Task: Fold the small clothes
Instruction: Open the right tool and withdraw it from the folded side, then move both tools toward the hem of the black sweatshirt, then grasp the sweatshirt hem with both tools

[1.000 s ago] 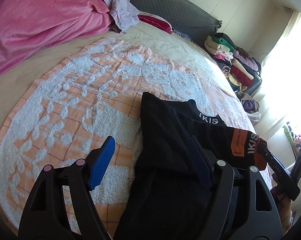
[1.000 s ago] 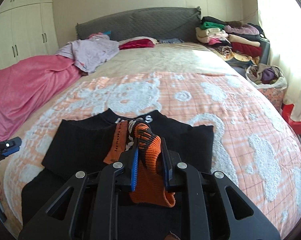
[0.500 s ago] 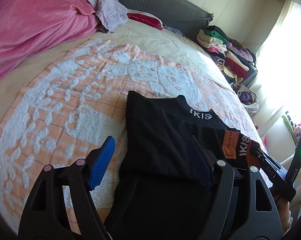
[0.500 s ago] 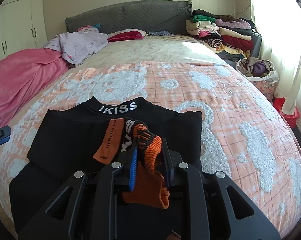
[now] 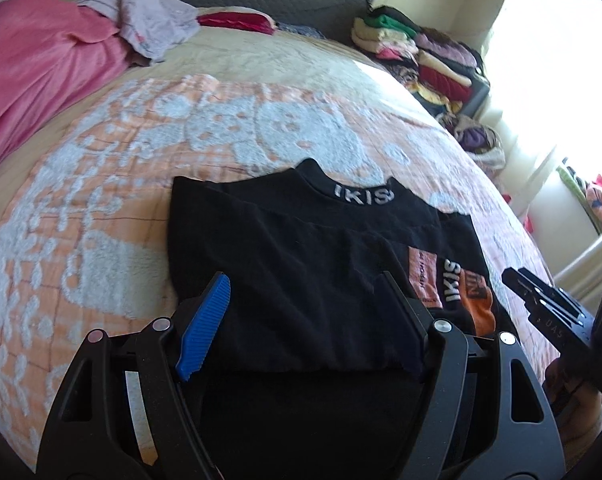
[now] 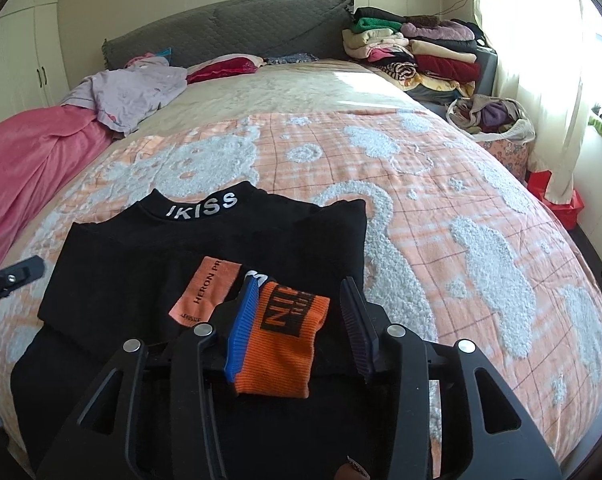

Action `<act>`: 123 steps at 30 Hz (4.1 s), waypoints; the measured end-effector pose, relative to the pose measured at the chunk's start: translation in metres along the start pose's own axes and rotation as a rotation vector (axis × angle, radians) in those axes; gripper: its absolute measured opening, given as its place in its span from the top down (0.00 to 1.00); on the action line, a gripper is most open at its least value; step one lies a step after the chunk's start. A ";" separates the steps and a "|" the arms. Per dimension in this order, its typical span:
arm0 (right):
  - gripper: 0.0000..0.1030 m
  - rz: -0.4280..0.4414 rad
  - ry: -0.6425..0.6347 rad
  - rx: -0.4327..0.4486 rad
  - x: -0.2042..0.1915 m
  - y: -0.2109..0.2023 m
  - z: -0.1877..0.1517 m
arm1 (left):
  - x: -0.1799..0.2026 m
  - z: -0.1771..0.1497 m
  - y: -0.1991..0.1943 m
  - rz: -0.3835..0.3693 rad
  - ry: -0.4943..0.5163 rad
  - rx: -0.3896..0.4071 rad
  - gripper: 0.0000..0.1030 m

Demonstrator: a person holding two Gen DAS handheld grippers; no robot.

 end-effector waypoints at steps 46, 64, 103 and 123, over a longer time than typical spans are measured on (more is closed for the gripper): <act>0.45 0.066 -0.038 -0.160 -0.039 0.026 -0.044 | -0.006 -0.043 0.036 0.015 0.038 -0.109 0.46; 0.11 0.090 0.041 -0.100 -0.031 -0.008 -0.033 | -0.006 -0.038 0.010 0.025 0.008 -0.072 0.35; 0.06 0.122 0.016 -0.033 -0.031 -0.072 -0.046 | -0.023 -0.057 -0.064 0.126 0.002 0.005 0.09; 0.06 0.060 0.005 -0.139 0.017 -0.079 -0.112 | -0.049 -0.107 -0.078 0.164 -0.005 -0.061 0.09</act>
Point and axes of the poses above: each gripper's, at about its wrist camera, not at the fingertips, and y roughly the way its jaws point, x to its right, z to its top, the point moved 10 cm from there along y, roughly the way its jaws point, and after that the axes turned 6 degrees about y, right-handed, at the moved point
